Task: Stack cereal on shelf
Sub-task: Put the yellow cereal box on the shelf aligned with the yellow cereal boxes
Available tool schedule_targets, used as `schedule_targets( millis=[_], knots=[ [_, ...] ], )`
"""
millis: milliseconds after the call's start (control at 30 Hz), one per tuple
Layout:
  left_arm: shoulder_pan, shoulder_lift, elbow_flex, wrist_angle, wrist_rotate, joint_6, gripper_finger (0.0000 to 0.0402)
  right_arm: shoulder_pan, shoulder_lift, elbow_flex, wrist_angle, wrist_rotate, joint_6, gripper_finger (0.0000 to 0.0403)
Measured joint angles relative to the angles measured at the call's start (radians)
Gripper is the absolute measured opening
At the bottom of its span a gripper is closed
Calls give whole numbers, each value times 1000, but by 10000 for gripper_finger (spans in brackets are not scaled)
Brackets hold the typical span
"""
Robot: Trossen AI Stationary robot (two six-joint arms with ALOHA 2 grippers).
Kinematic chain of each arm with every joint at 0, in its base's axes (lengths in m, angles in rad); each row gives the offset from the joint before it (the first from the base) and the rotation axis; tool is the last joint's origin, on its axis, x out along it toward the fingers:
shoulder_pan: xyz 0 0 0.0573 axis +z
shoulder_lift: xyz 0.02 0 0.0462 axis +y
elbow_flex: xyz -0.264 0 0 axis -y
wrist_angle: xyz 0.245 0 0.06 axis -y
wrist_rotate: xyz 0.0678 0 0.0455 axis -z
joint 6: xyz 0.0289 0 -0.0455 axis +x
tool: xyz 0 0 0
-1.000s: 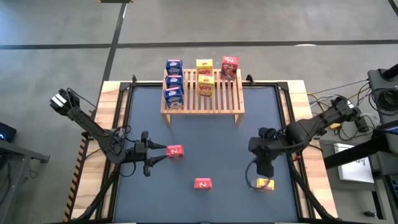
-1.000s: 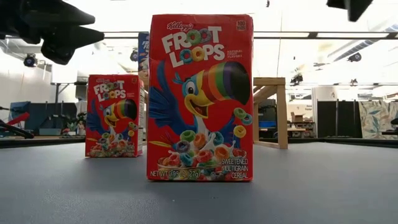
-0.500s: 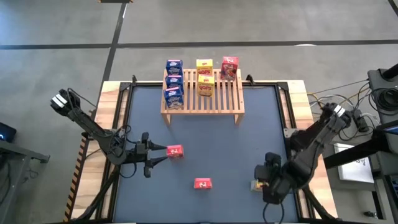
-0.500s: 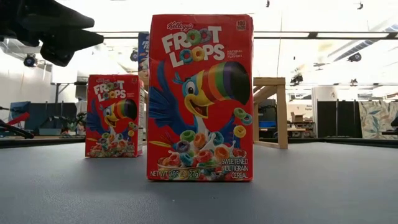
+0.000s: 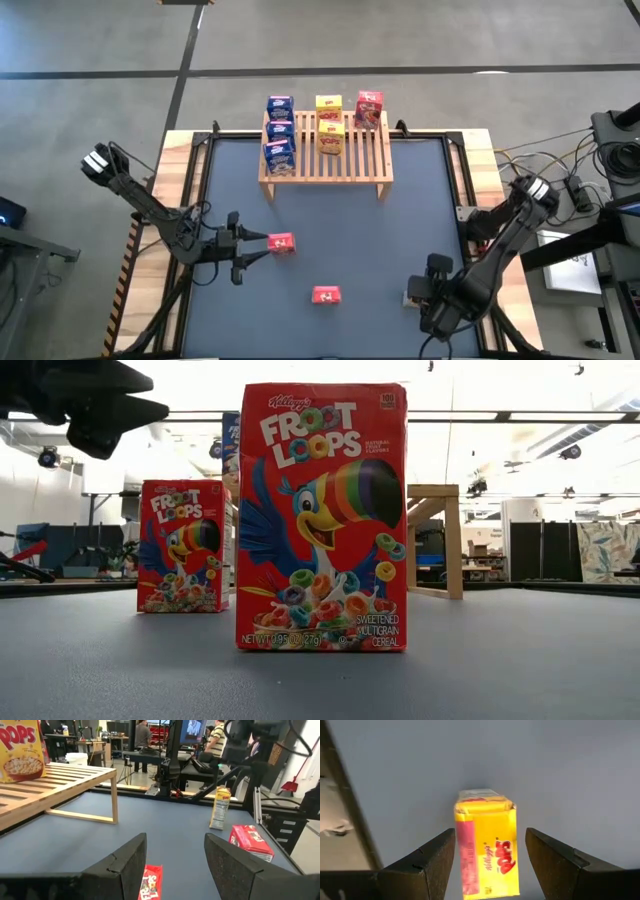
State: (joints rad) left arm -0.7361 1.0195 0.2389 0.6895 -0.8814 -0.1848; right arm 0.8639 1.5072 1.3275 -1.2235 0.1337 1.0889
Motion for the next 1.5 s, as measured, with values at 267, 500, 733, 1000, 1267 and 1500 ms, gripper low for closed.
schedule_targets(
  millis=[267,500,733,1000,1267,1500],
  knots=[
    [0,6,12,-1,1,16,184,0,2,-23,9,-1,12,231],
    [0,6,12,3,1,15,184,0,2,-57,77,-1,12,216],
    [0,6,12,8,9,6,184,0,2,-108,148,-2,1,192],
    [0,6,12,8,10,3,184,-16,-23,-96,152,2,-34,156],
    [0,6,12,7,10,6,184,-47,-77,-59,152,65,-101,130],
    [0,6,12,2,10,14,184,-166,-144,20,155,192,-332,131]
  ],
)
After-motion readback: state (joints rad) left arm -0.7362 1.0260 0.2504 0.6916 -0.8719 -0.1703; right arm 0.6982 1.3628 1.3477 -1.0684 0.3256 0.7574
